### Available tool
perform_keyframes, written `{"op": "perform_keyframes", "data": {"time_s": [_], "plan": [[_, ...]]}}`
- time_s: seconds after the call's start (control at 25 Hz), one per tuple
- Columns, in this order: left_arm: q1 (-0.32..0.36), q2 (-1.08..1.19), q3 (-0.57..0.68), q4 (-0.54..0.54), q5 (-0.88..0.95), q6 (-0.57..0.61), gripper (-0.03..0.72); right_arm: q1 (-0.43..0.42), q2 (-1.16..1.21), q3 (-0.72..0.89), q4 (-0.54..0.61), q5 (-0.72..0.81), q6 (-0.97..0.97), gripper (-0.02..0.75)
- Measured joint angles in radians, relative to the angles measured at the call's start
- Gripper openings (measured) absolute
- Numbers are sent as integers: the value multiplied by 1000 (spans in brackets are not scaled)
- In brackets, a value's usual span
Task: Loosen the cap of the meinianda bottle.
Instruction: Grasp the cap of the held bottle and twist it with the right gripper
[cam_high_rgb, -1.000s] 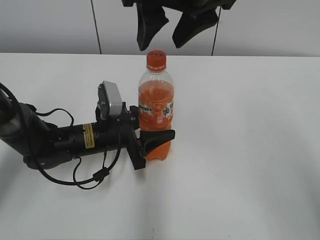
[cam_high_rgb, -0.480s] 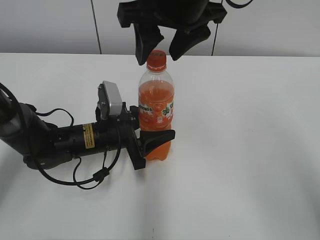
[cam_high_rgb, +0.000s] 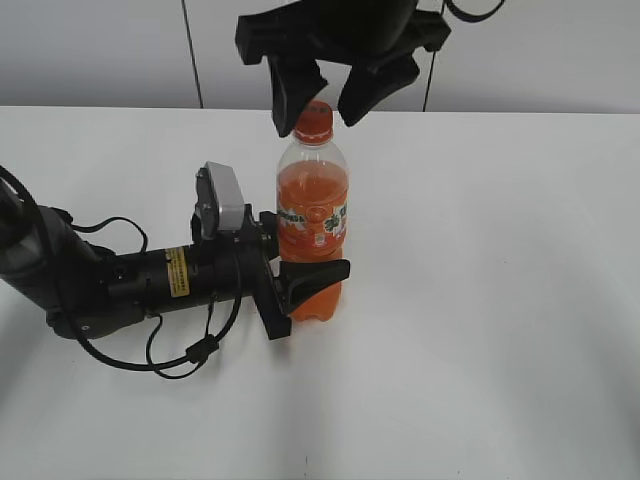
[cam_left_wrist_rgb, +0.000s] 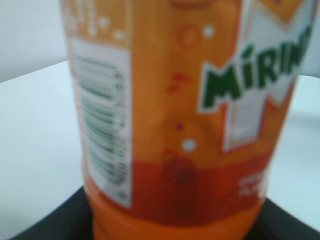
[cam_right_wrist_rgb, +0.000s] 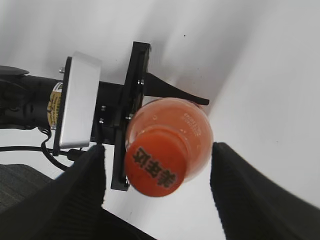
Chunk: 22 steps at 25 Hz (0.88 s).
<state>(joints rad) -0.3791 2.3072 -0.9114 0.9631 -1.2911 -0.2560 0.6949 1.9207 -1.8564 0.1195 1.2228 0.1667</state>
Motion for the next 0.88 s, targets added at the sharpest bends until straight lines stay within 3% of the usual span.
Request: {"op": "perform_keyframes", "data": {"time_s": [0.88], "plan": [[0, 0, 0, 0, 0, 0, 387, 0, 12, -29, -3, 0, 0, 490]]}}
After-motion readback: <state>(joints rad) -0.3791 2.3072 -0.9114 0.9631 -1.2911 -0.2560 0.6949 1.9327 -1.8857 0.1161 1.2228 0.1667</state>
